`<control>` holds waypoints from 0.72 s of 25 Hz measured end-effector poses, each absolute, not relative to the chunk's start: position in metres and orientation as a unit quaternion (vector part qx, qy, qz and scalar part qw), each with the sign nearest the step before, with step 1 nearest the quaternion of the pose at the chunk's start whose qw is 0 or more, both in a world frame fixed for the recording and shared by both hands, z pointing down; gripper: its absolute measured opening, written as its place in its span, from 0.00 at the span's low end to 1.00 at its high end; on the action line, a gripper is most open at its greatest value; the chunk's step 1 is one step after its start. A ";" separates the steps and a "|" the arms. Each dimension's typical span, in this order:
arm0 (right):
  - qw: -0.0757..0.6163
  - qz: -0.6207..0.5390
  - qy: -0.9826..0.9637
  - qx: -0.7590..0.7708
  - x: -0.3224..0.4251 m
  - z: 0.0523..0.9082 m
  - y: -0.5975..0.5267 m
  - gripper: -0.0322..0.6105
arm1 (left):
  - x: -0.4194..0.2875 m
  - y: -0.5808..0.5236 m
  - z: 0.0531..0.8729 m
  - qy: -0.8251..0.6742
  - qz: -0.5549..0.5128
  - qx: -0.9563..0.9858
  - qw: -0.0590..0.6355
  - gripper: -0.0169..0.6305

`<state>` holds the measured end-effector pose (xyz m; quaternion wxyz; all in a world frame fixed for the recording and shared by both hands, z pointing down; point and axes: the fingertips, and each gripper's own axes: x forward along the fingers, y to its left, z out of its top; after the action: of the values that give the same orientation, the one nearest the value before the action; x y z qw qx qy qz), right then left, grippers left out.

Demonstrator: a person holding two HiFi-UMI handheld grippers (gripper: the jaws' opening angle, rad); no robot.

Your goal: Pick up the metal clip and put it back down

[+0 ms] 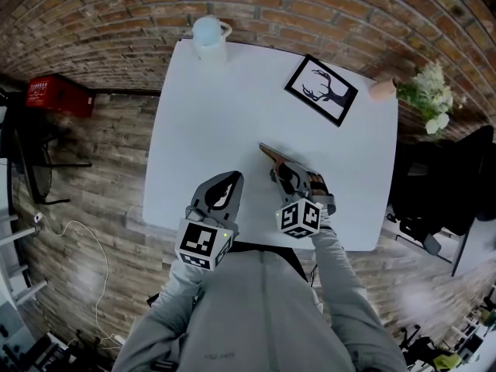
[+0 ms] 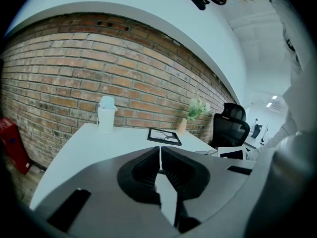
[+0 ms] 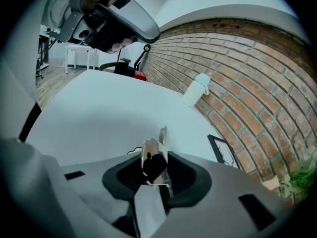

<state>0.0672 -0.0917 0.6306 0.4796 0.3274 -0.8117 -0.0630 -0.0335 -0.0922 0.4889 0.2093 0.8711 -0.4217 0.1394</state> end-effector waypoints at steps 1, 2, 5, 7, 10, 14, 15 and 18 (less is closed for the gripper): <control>0.479 -0.058 -0.813 0.325 0.066 0.632 -0.091 0.23 | -0.034 -0.092 0.489 -0.422 0.140 0.871 0.210 0.08; 0.477 -0.054 -0.815 0.325 0.066 0.632 -0.091 0.23 | -0.034 -0.092 0.490 -0.422 0.140 0.871 0.210 0.08; 0.471 -0.045 -0.819 0.325 0.065 0.631 -0.091 0.25 | -0.034 -0.091 0.489 -0.422 0.139 0.871 0.209 0.08; 0.469 -0.038 -0.821 0.324 0.065 0.631 -0.090 0.29 | -0.033 -0.090 0.489 -0.421 0.138 0.872 0.209 0.08; 0.461 -0.028 -0.826 0.324 0.065 0.628 -0.089 0.31 | -0.032 -0.089 0.488 -0.420 0.137 0.872 0.209 0.08; 0.442 -0.014 -0.836 0.325 0.062 0.620 -0.086 0.34 | -0.031 -0.088 0.486 -0.421 0.135 0.873 0.206 0.08; 0.435 -0.010 -0.839 0.328 0.062 0.616 -0.085 0.34 | -0.030 -0.088 0.484 -0.421 0.134 0.874 0.204 0.08; 0.409 0.018 -0.846 0.342 0.064 0.603 -0.085 0.34 | -0.028 -0.089 0.479 -0.422 0.131 0.875 0.197 0.08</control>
<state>0.0641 -0.0845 0.6029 0.4088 0.3416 -0.8461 0.0175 -0.0280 -0.0888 0.4793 0.1973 0.8752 -0.4218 0.1309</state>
